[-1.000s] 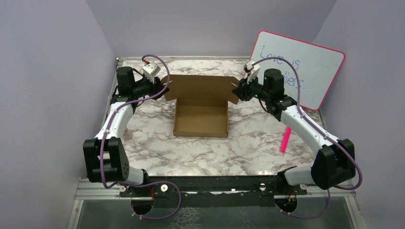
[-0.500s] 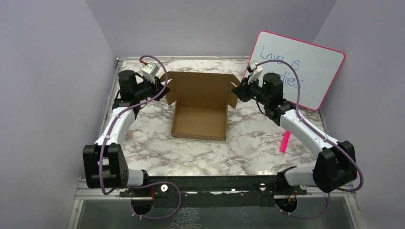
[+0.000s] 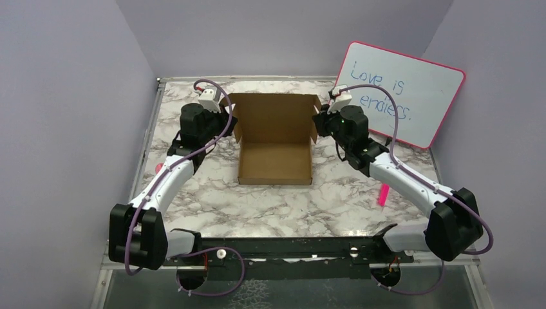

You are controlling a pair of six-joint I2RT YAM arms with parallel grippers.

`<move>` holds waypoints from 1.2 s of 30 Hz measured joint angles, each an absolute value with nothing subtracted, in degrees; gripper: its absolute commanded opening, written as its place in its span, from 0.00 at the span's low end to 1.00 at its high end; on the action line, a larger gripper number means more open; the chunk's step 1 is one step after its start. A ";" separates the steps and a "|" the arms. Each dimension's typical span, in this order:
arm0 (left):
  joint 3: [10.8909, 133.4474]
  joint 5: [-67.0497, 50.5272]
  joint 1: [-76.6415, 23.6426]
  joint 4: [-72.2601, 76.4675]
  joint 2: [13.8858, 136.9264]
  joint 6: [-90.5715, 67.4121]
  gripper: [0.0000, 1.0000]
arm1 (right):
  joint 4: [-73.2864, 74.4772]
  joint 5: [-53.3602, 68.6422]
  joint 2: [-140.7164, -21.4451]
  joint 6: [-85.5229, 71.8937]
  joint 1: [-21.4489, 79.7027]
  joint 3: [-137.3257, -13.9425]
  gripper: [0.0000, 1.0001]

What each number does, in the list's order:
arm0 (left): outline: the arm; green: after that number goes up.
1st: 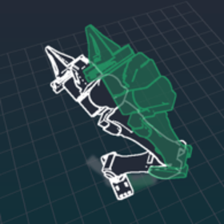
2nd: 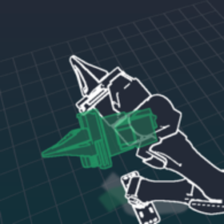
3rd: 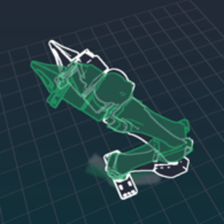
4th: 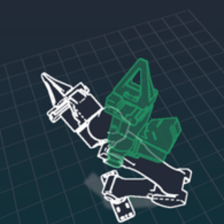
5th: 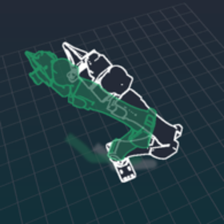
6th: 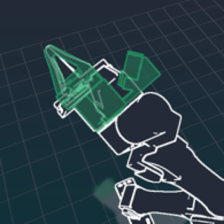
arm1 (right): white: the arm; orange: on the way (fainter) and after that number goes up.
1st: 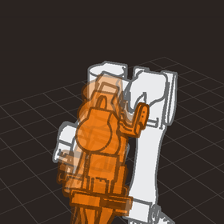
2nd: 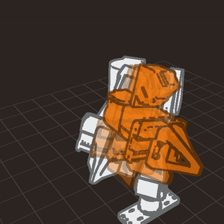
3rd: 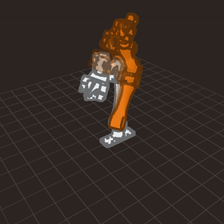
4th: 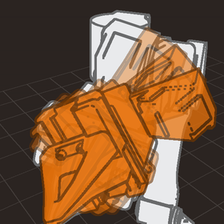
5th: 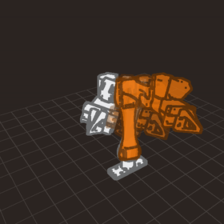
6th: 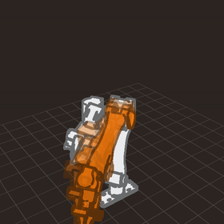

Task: Fold the paper box

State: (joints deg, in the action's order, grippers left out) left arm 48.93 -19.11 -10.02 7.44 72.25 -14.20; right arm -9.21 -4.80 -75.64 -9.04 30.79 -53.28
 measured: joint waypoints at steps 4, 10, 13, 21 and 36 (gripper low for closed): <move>48.88 -13.23 -13.41 8.51 72.25 -17.12 0.09 | -10.50 -10.76 -76.77 -10.66 31.92 -53.67 0.15; 48.51 -4.80 -16.80 10.98 73.19 -21.54 0.11 | -11.03 -17.58 -80.82 -14.48 33.50 -57.01 0.17; 48.53 -1.15 -18.76 12.58 74.67 -23.03 0.12 | -11.09 -20.78 -82.85 -16.23 33.93 -58.41 0.17; 48.58 5.30 -21.65 15.79 76.79 -26.04 0.13 | -11.14 -27.51 -85.62 -22.04 34.96 -60.01 0.18; 47.51 10.22 -24.14 18.20 77.17 -30.44 0.15 | -10.85 -33.17 -85.73 -27.81 36.77 -60.03 0.18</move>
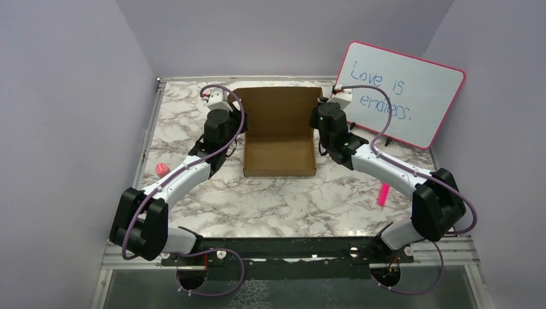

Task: Fold the paper box

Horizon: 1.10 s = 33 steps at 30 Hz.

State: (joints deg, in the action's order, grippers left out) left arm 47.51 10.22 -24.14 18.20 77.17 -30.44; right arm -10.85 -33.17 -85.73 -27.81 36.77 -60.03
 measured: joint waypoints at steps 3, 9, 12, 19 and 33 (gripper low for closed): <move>46.87 10.79 -24.34 19.27 77.17 -30.92 0.15 | -10.98 -34.04 -85.73 -28.95 37.19 -59.70 0.18; 44.91 11.55 -24.88 21.19 76.79 -31.29 0.15 | -12.58 -35.55 -85.60 -30.59 37.89 -57.95 0.18; 43.11 11.57 -25.02 21.85 75.68 -31.35 0.16 | -12.82 -35.70 -85.12 -30.72 38.13 -56.60 0.18; 37.50 11.33 -26.15 22.22 71.31 -32.36 0.19 | -13.06 -35.48 -81.71 -31.73 39.22 -51.48 0.21; 27.90 5.96 -26.79 20.82 62.00 -36.05 0.47 | -13.17 -27.77 -73.06 -32.97 40.01 -40.18 0.43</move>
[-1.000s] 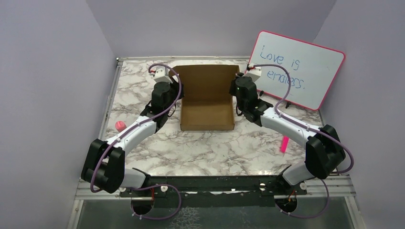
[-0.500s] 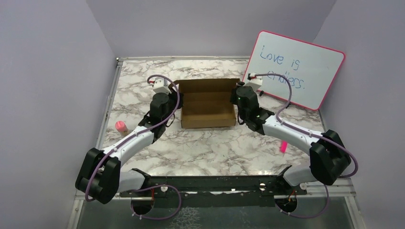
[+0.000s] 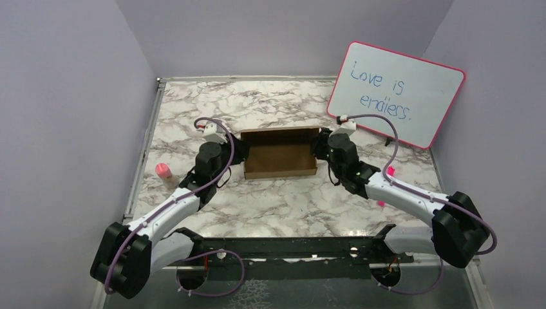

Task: Fold the paper box

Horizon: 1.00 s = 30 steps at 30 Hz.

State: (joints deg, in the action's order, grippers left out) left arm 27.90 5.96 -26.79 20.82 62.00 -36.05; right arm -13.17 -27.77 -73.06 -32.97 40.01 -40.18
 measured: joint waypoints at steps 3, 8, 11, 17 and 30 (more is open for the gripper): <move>26.04 4.91 -26.94 19.88 58.81 -36.93 0.58 | -12.75 -25.32 -70.67 -32.62 40.18 -38.22 0.49; 24.84 3.70 -27.14 15.16 52.58 -37.23 0.84 | -10.63 -21.87 -65.17 -29.87 40.18 -36.42 0.60; 24.18 2.79 -27.14 11.75 47.92 -37.04 0.99 | -8.71 -20.45 -60.93 -27.94 40.18 -35.51 0.65; 23.66 2.46 -27.14 3.33 37.52 -37.06 0.99 | -2.57 -19.94 -53.36 -25.39 40.18 -35.03 0.72; 46.65 8.99 -27.14 -12.97 42.02 -26.89 0.99 | 10.63 -22.81 -55.68 -16.29 40.18 -52.95 0.99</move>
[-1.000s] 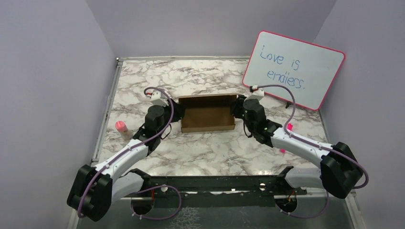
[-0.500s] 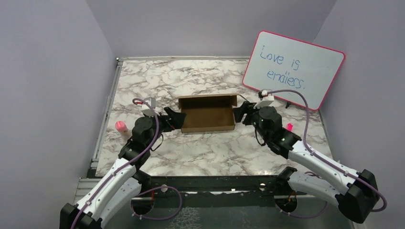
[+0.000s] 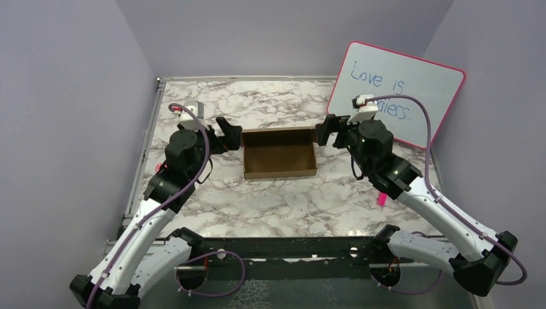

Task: Fold the paper box

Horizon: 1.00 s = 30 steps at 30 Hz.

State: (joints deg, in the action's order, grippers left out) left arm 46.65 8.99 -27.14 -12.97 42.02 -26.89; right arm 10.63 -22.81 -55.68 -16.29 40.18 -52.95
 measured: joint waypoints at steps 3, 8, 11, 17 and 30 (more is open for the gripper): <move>51.81 11.53 -26.89 -14.57 47.33 -22.94 0.99 | 10.85 -24.25 -57.82 -13.26 40.14 -57.56 1.00; 60.31 10.76 -23.07 -15.86 57.47 -18.59 0.98 | 11.62 -23.86 -64.36 -9.82 37.98 -63.96 1.00; 62.11 6.50 -19.16 -15.51 62.65 -18.09 0.96 | 11.94 -22.63 -69.04 -8.95 36.45 -66.48 1.00; 62.11 -2.28 -16.10 -15.77 68.34 -18.28 0.91 | 14.06 -20.18 -74.78 -8.84 35.11 -66.92 0.98; 53.69 -14.00 -16.14 -14.74 68.88 -19.81 0.81 | 14.39 -15.88 -69.10 -11.35 35.11 -55.40 0.89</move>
State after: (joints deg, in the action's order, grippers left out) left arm 53.69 -14.00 -16.14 -14.74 68.88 -19.81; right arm 14.39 -15.88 -69.10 -11.35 35.11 -55.40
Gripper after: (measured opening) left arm 0.832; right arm 0.910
